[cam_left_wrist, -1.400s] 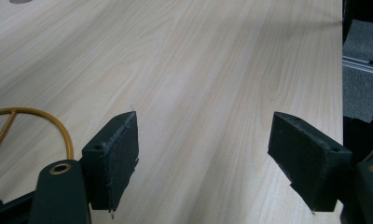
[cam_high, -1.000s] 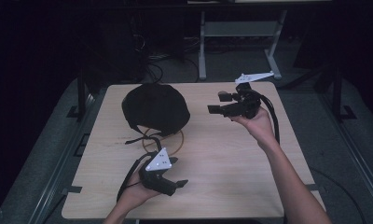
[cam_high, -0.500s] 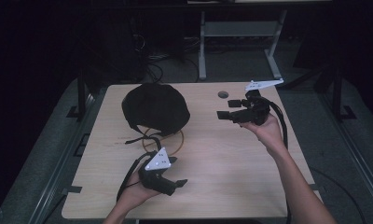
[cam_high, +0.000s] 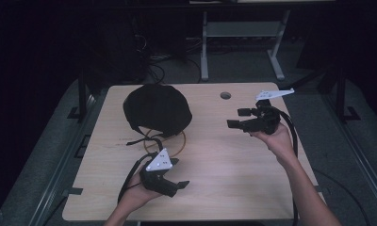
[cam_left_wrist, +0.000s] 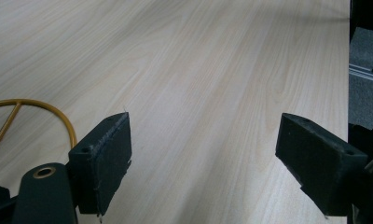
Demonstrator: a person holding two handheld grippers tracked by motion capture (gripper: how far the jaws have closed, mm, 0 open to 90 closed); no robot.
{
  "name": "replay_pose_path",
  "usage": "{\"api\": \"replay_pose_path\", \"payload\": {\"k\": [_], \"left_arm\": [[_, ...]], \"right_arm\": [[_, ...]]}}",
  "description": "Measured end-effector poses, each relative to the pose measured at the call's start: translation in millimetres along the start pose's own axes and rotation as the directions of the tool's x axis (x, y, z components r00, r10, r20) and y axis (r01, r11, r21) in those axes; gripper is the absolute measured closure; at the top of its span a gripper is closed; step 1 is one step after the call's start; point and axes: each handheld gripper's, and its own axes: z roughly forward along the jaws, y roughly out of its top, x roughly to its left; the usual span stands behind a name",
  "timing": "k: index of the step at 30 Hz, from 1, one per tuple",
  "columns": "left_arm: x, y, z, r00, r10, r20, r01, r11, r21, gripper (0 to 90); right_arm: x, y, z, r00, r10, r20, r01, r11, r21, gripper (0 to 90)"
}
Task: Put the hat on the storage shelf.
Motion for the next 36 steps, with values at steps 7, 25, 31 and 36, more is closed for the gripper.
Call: {"api": "replay_pose_path", "payload": {"k": [7, 25, 31, 36], "left_arm": [[1.5, -1.0, 0.4, 1.0, -0.007, 0.001, 0.007, 1.0, 0.008, 18.1], [3.5, -2.6, 1.2, 0.9999, -0.013, -0.004, 0.013, 0.9998, 0.014, 18.2], [3.7, -2.8, 0.9, 0.9999, -0.011, -0.008, 0.012, 0.9998, 0.016, 18.0], [3.7, -3.2, 1.5, 0.9999, -0.011, -0.011, 0.011, 0.9998, 0.017, 17.9]], "right_arm": [[-3.8, -13.3, -5.6, 0.9999, 0.015, 0.005, -0.015, 1.0, 0.0, 18.2], [-15.1, -57.5, -24.6, 0.9971, 0.073, 0.024, -0.073, 0.997, 0.006, 18.2], [-18.6, -79.2, -30.7, 0.9945, 0.099, 0.034, -0.1, 0.995, 0.011, 18.2], [-20.8, -92.7, -34.4, 0.9928, 0.115, 0.034, -0.116, 0.993, 0.018, 18.2]]}}
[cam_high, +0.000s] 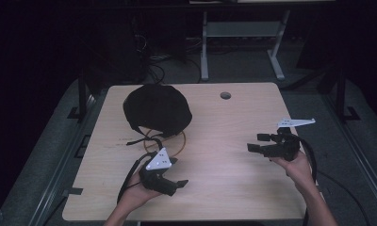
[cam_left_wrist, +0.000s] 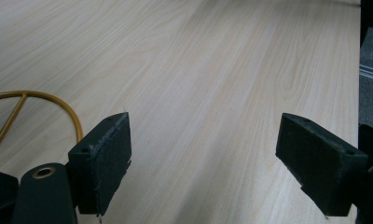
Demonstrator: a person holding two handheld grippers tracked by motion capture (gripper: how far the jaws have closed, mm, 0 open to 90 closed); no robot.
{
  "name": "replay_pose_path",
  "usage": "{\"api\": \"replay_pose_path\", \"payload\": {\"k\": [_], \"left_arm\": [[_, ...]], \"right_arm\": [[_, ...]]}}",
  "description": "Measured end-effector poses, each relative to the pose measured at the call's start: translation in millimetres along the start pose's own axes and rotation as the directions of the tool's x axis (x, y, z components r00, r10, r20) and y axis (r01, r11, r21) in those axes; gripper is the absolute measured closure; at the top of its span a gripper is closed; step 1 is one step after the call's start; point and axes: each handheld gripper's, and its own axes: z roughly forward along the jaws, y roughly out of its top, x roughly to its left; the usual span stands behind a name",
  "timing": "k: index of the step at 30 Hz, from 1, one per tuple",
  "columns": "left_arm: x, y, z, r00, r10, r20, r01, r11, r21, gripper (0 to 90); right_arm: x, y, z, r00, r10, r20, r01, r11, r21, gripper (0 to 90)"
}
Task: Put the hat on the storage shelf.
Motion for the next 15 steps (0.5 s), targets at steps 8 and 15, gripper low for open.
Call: {"api": "replay_pose_path", "payload": {"k": [8, 15], "left_arm": [[0.9, -0.6, -0.8, 1.0, -0.002, -0.006, 0.002, 1.0, 0.007, 17.9], [1.0, -2.3, -0.6, 0.9999, -0.007, -0.01, 0.008, 0.9999, 0.015, 17.9]], "right_arm": [[-0.5, -16.7, -6.7, 0.9999, -0.008, 0.007, 0.008, 1.0, 0.015, 18.2], [-0.4, -33.5, -16.9, 0.9998, 0.0, 0.018, 0.0, 1.0, 0.015, 18.2]]}}
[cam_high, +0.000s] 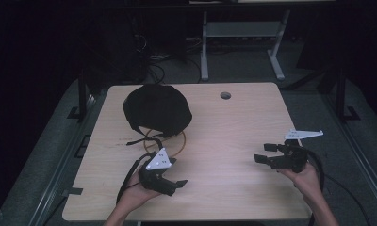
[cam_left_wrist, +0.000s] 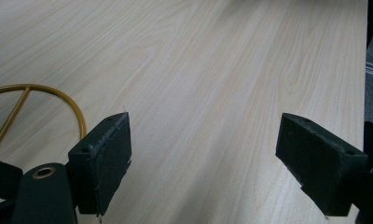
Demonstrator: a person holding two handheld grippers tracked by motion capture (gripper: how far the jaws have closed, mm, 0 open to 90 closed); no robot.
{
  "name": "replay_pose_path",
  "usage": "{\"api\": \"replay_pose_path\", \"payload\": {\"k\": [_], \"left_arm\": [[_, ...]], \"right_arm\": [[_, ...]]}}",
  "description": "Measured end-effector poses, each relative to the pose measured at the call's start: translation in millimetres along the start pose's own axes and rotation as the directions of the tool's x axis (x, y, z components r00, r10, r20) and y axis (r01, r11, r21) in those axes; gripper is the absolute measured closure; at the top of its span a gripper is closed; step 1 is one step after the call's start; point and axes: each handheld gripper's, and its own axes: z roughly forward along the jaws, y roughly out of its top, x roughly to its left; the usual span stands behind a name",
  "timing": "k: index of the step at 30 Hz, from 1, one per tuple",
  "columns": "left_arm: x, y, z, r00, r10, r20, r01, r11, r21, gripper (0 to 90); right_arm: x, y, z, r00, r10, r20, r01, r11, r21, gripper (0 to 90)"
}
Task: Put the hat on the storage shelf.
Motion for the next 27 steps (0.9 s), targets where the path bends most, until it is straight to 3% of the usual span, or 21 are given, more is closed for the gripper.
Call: {"api": "replay_pose_path", "payload": {"k": [11, 24, 27], "left_arm": [[0.3, -1.0, 1.4, 1.0, -0.002, -0.006, 0.002, 1.0, 0.008, 17.9], [-0.8, -1.8, 3.9, 1.0, 0.002, -0.002, -0.002, 0.9997, 0.024, 17.9], [0.4, -2.4, 4.5, 0.9997, -0.021, 0.008, 0.021, 0.9997, 0.016, 17.9]], "right_arm": [[-1.6, -28.7, -10.9, 0.9996, 0.014, 0.025, -0.014, 1.0, -0.021, 18.2], [10.9, -57.3, -21.7, 0.9995, 0.03, 0.011, -0.03, 0.999, -0.031, 16.9], [16.9, -62.5, -23.1, 0.9998, 0.021, 0.001, -0.021, 0.999, -0.045, 16.6]]}}
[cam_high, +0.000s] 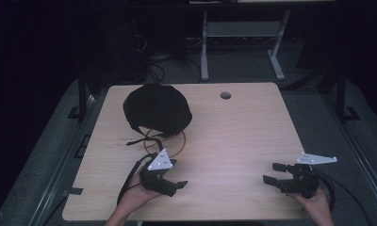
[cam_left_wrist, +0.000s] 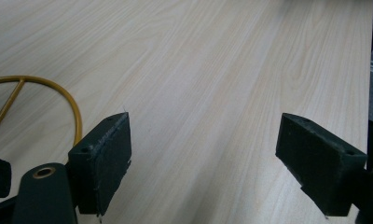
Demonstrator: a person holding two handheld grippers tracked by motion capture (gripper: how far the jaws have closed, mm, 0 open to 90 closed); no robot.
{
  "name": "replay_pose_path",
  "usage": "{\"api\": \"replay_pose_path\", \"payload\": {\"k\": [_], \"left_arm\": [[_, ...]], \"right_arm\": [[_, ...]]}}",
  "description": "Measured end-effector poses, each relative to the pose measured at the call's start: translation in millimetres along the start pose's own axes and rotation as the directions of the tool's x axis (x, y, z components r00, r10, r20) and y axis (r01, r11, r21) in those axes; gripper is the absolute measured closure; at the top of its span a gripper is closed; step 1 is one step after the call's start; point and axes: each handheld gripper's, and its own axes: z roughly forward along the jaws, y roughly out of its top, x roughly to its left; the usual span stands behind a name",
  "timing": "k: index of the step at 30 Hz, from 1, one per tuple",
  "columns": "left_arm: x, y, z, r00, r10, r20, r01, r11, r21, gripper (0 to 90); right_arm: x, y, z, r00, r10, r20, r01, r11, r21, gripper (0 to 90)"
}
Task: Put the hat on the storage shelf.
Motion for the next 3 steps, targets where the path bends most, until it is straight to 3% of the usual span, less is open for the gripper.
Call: {"api": "replay_pose_path", "payload": {"k": [3], "left_arm": [[3.3, -1.5, 1.0, 0.9995, -0.024, 0.023, 0.024, 0.9996, -0.012, 18.0]], "right_arm": [[3.9, -4.8, -2.7, 0.9997, -0.014, -0.021, 0.014, 1.0, -0.007, 16.7]]}}
